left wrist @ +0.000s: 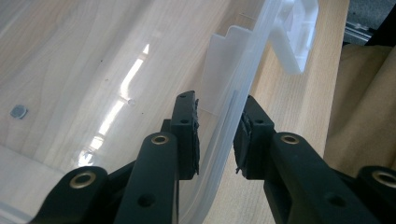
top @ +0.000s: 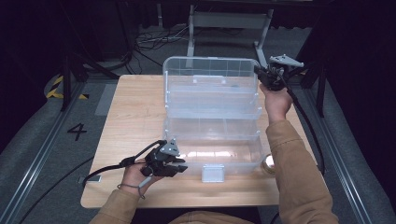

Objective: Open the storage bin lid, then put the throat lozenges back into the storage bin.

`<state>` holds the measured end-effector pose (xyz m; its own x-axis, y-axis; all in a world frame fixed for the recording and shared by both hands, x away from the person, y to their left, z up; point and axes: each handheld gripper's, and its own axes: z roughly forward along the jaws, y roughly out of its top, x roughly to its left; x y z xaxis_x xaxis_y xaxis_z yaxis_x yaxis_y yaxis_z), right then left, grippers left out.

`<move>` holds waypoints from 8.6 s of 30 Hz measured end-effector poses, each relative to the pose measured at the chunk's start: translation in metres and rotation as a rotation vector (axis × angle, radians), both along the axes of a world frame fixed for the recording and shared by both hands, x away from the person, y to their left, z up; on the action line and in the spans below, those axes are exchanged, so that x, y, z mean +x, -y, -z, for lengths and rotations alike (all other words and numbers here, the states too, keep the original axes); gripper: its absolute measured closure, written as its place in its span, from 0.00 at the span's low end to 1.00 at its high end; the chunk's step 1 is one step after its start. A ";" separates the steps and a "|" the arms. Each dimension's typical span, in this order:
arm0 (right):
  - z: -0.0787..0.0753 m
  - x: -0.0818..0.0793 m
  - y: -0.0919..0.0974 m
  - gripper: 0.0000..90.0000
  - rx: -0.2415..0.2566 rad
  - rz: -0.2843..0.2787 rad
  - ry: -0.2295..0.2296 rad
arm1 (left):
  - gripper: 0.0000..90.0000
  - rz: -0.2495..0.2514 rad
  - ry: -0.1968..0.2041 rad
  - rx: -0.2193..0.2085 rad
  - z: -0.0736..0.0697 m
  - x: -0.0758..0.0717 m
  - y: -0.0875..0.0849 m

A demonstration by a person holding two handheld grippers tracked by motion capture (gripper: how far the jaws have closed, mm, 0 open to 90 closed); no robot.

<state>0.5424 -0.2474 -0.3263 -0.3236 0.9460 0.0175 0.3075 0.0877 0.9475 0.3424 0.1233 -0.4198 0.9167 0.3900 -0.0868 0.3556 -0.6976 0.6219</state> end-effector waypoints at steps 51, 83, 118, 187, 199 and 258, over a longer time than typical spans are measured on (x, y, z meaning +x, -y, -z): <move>0.021 0.035 0.003 0.95 0.027 -0.016 -0.084 | 0.81 0.007 0.014 -0.014 0.001 -0.001 -0.001; 0.038 0.054 0.004 0.94 0.056 -0.016 -0.155 | 0.81 0.011 0.018 -0.016 0.001 -0.001 -0.001; 0.054 0.068 0.006 0.94 0.088 -0.006 -0.241 | 0.80 0.012 0.026 -0.018 0.002 -0.001 -0.001; 0.012 -0.047 0.076 0.58 0.054 -0.171 -0.181 | 0.65 -0.012 -0.029 0.004 -0.004 -0.002 0.000; 0.017 -0.105 0.083 0.54 0.035 -0.218 -0.130 | 0.64 -0.018 0.038 -0.099 -0.021 -0.013 -0.016; 0.009 -0.152 0.082 0.34 -0.240 -0.380 -0.393 | 0.61 -0.460 0.247 -0.215 -0.048 -0.016 -0.064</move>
<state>0.3900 -0.3291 -0.3355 -0.6526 0.7577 0.0040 0.5362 0.4581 0.7090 0.3267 0.1871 -0.3723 0.6597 0.7515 -0.0122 0.4187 -0.3540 0.8363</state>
